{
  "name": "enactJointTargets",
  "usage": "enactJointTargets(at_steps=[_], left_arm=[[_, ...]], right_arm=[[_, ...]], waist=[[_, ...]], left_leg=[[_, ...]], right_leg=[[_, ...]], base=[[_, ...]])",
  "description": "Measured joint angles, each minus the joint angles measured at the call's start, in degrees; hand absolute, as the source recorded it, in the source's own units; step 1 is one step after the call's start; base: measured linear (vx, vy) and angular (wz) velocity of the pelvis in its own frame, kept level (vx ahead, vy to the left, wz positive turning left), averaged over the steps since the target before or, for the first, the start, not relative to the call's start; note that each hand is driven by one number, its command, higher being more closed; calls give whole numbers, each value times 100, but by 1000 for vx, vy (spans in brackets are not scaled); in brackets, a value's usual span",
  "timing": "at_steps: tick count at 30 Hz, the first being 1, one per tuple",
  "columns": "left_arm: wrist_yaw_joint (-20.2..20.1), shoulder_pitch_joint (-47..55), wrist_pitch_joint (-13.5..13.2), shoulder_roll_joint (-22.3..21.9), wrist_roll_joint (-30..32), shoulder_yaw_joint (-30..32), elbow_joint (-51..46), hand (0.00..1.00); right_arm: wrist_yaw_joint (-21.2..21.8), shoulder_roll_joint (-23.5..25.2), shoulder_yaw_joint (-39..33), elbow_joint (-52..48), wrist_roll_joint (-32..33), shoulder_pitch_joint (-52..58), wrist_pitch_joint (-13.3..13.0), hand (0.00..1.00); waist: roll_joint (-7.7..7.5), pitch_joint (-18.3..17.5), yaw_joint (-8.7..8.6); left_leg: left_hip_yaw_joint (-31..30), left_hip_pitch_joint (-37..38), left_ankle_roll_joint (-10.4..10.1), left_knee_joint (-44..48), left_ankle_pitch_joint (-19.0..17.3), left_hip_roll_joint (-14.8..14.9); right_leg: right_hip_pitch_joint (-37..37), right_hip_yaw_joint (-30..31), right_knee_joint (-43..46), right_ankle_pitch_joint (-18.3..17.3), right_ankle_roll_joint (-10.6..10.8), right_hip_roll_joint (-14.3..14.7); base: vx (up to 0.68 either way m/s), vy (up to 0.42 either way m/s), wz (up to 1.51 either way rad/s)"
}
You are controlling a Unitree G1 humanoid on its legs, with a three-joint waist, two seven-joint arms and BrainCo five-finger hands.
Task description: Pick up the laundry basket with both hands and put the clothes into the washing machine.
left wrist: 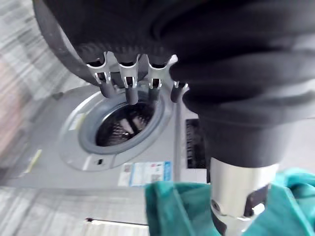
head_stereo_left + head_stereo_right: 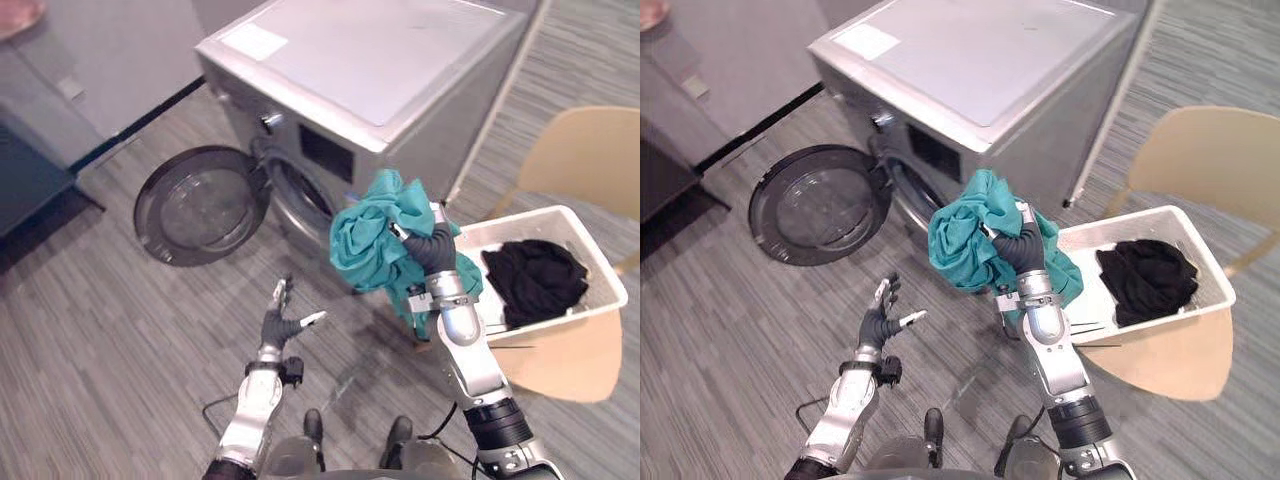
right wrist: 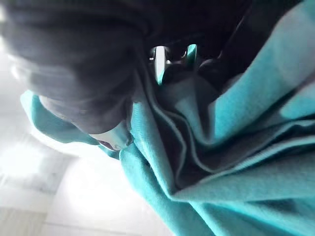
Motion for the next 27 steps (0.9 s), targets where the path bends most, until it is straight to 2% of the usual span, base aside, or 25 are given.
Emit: enactJointTargets(at_steps=[3,7,11,12,16,17,22,27], left_arm=[[22,-61,-89,194,219,-91,-384,0],[96,-425,-152,364,584,-408,-504,0],[129,-757,-149,406,1045,-722,-404,0],[147,-822,-148,411,1106,-747,-360,100],[547,-1221,-87,448,1675,-876,16,100],[647,-1317,-44,464,1727,-875,129,100],[863,-1425,6,586,1723,-878,293,100],[878,-1439,24,592,1704,-859,340,100]], right_arm=[[108,63,313,59,-86,-9,-1,100],[248,162,751,332,-92,-172,6,100],[369,171,1284,374,70,-485,9,100],[389,180,1336,374,135,-525,10,100],[491,268,1731,373,746,-561,61,100],[508,266,1878,373,911,-561,73,0],[629,260,2205,372,1441,-556,94,0],[737,243,2330,278,1403,-466,96,0]], waist=[[-150,-135,78],[-185,-193,88],[-192,-203,86],[-195,-206,86],[-264,-457,87],[-281,-513,84],[-292,-554,78],[-323,-576,75]], left_leg=[[-86,90,24,32,16,-169],[-222,118,125,11,82,-286],[-244,177,194,-57,131,-250],[-246,199,206,-73,147,-248],[-233,184,143,-90,233,-185],[-224,165,137,-91,236,-144],[-194,213,17,-268,369,16],[-167,208,-83,-377,428,196]], right_leg=[[236,-43,-221,116,119,-92],[404,-120,-378,220,172,-150],[496,-130,-529,327,136,-65],[513,-128,-531,328,134,-58],[584,-44,-803,488,49,73],[587,20,-893,542,-4,137],[586,120,-1081,692,-167,344],[579,213,-1212,744,-245,555]], base=[[15,121,20],[-8,69,22],[-32,-7,1],[-43,-24,-1],[-34,-38,-6],[-59,-63,-10],[-88,-55,-11],[-100,-67,-11]])
